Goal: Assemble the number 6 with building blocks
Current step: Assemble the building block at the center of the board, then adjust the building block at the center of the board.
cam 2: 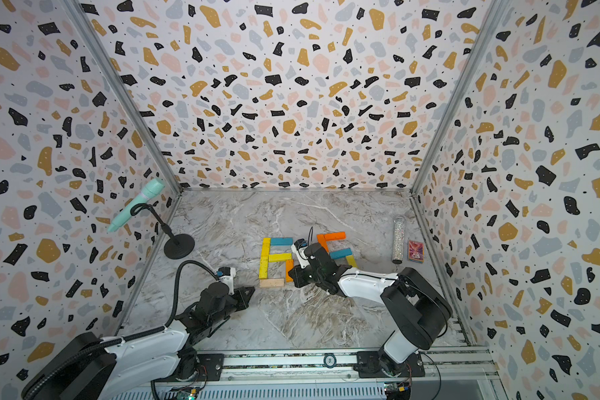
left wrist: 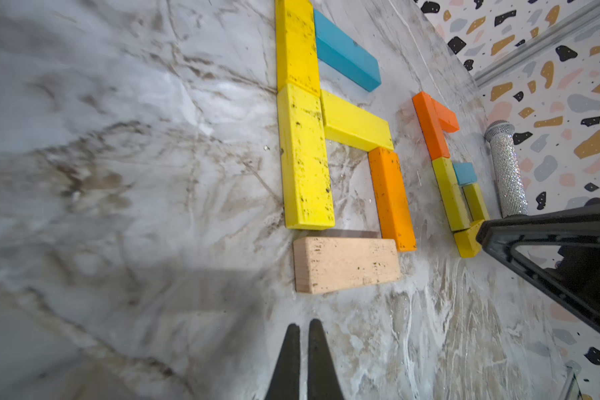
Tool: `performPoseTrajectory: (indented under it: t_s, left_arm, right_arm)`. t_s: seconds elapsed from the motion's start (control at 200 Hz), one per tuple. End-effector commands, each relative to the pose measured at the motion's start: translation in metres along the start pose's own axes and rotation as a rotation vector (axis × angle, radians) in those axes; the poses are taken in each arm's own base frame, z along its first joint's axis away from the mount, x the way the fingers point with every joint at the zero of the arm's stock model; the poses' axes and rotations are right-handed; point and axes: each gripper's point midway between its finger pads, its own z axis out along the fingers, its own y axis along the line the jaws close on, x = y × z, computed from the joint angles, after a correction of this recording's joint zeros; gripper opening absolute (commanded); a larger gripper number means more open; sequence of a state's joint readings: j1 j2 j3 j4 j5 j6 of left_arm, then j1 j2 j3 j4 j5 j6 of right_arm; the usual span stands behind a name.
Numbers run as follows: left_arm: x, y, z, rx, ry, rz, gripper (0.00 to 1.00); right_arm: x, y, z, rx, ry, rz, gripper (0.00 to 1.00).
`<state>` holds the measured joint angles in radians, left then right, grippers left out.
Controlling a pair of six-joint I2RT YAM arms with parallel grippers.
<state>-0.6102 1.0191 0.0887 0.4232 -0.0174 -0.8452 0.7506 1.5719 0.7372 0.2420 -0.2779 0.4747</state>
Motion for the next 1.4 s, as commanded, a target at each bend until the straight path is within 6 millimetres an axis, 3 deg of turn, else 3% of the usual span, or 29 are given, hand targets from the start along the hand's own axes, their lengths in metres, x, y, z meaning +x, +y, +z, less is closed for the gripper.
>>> performPoseTrajectory:
  t_s: [0.0, 0.355, 0.601, 0.716, 0.851, 1.046, 1.171, 1.397]
  left_arm:
    - [0.002, 0.008, 0.0, -0.047, 0.016, 0.026, 0.0]
    - [0.017, 0.008, 0.007, -0.005, 0.066, 0.03, 0.0]
    - [0.019, 0.007, 0.01, 0.004, 0.077, 0.031, 0.0]
    - [0.022, 0.006, 0.011, 0.013, 0.089, 0.031, 0.0]
    - [0.021, 0.014, 0.01, -0.033, 0.081, 0.019, 0.0]
    - [0.007, 0.02, 0.008, -0.107, 0.042, 0.038, 0.0]
    - [0.001, 0.018, 0.01, -0.111, 0.03, 0.046, 0.0]
    - [0.0, 0.019, 0.015, -0.121, 0.037, 0.063, 0.0]
  right_arm:
    - [0.015, -0.02, -0.002, 0.048, 0.048, 0.03, 0.13]
    - [0.019, -0.023, 0.008, 0.044, 0.079, 0.006, 0.15]
    - [0.034, 0.024, 0.011, -0.078, 0.083, -0.106, 0.14]
    - [0.042, 0.032, 0.018, -0.095, 0.106, -0.119, 0.14]
    - [0.044, 0.02, 0.018, -0.035, 0.113, -0.089, 0.14]
    - [0.025, -0.005, 0.006, 0.043, 0.06, -0.039, 0.15]
    - [0.019, -0.024, 0.007, 0.078, 0.066, -0.027, 0.16]
    - [0.014, -0.037, 0.017, 0.102, 0.082, -0.042, 0.18]
